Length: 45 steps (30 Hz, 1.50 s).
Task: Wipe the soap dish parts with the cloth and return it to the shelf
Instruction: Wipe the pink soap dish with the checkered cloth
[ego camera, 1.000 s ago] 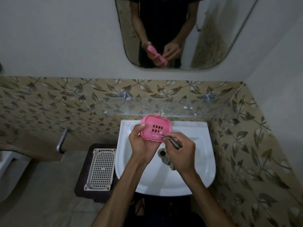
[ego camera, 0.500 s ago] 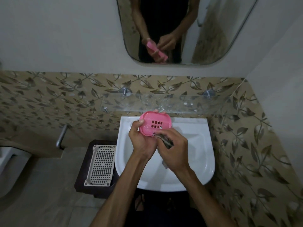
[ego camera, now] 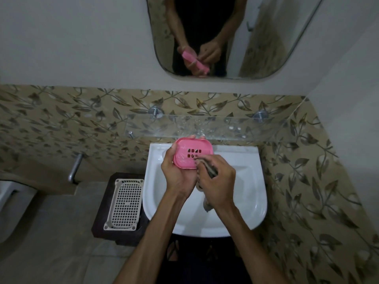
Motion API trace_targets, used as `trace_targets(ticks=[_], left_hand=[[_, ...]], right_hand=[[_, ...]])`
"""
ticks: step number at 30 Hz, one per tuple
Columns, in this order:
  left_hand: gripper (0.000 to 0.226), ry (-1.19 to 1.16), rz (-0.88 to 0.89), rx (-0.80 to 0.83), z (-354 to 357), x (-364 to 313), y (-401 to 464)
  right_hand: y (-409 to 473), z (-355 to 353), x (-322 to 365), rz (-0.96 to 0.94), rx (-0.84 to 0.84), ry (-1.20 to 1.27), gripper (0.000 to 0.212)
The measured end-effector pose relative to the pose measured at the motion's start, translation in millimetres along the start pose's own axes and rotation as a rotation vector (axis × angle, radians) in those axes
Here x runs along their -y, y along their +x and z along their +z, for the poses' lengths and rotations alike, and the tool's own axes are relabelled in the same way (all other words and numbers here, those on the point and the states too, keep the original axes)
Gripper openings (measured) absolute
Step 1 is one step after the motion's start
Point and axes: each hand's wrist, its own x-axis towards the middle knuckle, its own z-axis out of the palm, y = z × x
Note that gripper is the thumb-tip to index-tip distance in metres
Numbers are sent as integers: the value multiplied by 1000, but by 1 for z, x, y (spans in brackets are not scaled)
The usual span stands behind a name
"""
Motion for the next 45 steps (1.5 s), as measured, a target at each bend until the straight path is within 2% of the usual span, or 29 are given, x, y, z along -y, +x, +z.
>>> trace_targets(ticks=[1,5,8,12,15,18,21,25,28,32,34,36,38,41,43,45], left_hand=[[55,-3,4,-15,0,0,0],[65,44,-9,-36,-2,-2,-2],[75,85,5,-66,-1,-2,-2],[62,163,32,-60,0,0,-2],[63,163,49,-86,1,2,-3],[56,134,43,-87,1,1,-4],[57,94,29,-105,1,1,-5],[64,76,19,-53,0,1,-6],[74,52,22,-97,-1,6,-6],[56,43,14,-110,-4,7,-6],[67,52,46,-145,-4,9,-6],[73,69,82,-148,0,11,-6],[74,78,77,-149,1,16,-7],[62,93,116,-134,-2,21,-7],[47,103,119,-86,0,18,-8],[48,125,81,-42,5,14,-9]], right_hand=[[1,-1,0,24,-14,4,22],[2,-5,-2,-172,134,-48,31],[6,-9,-7,-61,49,-65,34],[-2,-1,0,-192,149,-54,37],[0,2,-2,-4,11,-11,31],[-4,3,2,-96,83,-32,38],[0,3,4,16,7,-32,32],[-1,4,12,-148,123,-55,32],[0,5,12,70,-16,6,30],[-13,10,19,68,85,54,31],[-15,10,15,266,-3,168,28],[-16,9,6,501,-61,287,14],[-16,8,0,600,-60,271,9],[-8,1,-7,732,-101,328,2],[0,-5,-12,895,-80,505,3],[4,-9,-14,1029,-4,712,6]])
